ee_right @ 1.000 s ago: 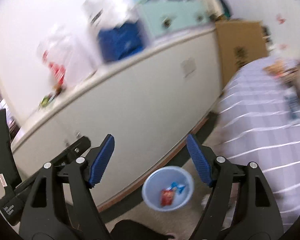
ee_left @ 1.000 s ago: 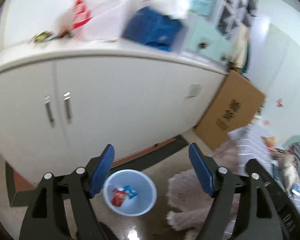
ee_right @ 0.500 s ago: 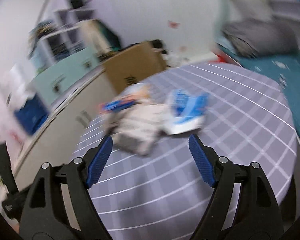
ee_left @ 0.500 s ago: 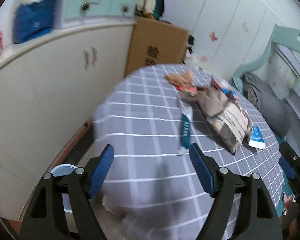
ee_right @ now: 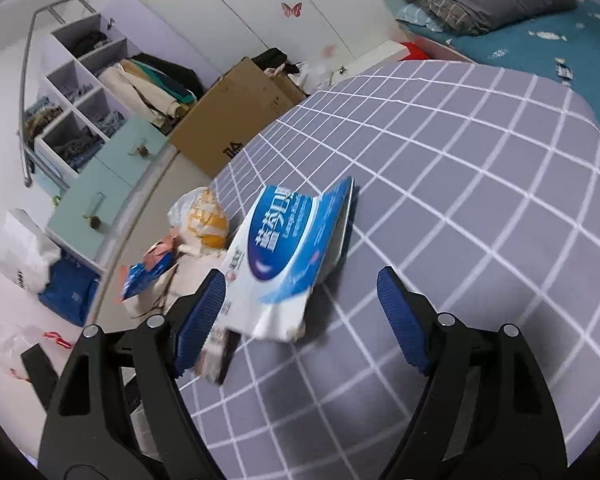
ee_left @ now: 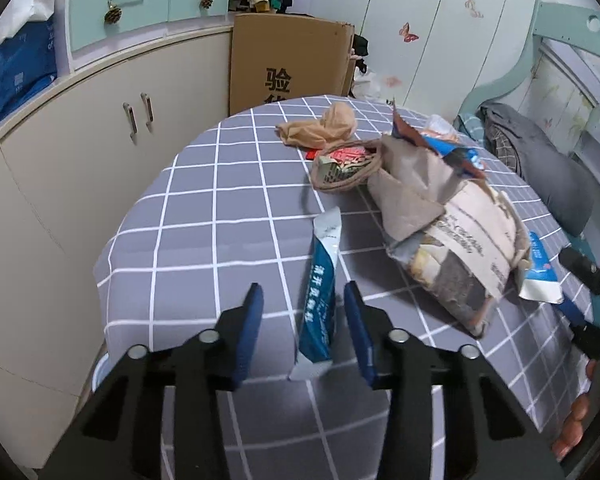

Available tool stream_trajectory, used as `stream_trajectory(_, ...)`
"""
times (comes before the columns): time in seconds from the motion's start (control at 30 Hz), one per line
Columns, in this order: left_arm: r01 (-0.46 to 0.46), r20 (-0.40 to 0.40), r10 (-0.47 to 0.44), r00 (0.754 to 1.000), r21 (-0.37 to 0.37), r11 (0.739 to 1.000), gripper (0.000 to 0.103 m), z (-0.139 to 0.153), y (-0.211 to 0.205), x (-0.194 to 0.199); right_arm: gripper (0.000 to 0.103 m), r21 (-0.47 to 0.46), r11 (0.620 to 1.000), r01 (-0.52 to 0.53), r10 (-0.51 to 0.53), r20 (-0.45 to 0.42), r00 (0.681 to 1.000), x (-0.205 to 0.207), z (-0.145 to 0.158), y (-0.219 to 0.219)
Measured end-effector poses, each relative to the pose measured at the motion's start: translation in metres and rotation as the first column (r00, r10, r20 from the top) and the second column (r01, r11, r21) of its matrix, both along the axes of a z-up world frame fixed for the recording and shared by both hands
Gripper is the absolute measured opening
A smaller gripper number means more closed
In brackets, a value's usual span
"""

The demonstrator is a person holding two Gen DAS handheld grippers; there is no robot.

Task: Collect trash
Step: 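Grasp the blue-white tissue pack with the right tool while the left grasps a blue tube, then carry both items to the wastebasket and open both tools to drop them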

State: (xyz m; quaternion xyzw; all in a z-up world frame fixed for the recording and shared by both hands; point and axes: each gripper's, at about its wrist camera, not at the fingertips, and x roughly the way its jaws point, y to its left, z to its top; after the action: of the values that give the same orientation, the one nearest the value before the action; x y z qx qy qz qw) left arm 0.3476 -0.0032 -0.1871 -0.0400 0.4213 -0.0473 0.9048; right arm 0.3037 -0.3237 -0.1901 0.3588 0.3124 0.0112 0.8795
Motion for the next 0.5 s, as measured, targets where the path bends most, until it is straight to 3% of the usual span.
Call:
stream_trajectory(0.07,0.011,-0.003,-0.011,1.0,0.012,1.0,0.03,0.0,-0.001,0.002,0.059,-0.014,1.0,-0.008,0.008,-0.016,1.0,0.009,0.001,0.003)
stream_trajectory(0.1,0.014,-0.006,-0.014,1.0,0.01,1.0,0.024,0.0,-0.001,0.003,0.045,-0.014,1.0,-0.01,0.01,-0.025,1.0,0.012,0.0,0.004)
stream_trajectory(0.23,0.024,-0.012,-0.024,1.0,0.011,1.0,0.009,0.0,-0.002,0.007,0.033,-0.031,0.999,-0.027,0.025,-0.042,0.999,0.018,-0.004,0.008)
stream_trajectory(0.37,0.019,-0.006,-0.019,1.0,-0.028,0.999,0.007,0.001,0.003,0.007,0.018,0.004,0.998,-0.059,0.059,-0.034,0.998,0.021,-0.009,0.005)
stream_trajectory(0.43,0.015,0.003,-0.015,1.0,-0.056,0.998,0.007,0.004,0.008,0.004,0.008,0.001,0.998,-0.058,0.058,0.012,0.998,0.013,-0.005,0.004)
stream_trajectory(0.5,0.005,0.031,-0.003,1.0,-0.07,0.998,0.006,0.011,0.014,-0.004,0.006,-0.021,0.999,-0.043,0.044,0.053,0.998,0.002,0.004,0.005)
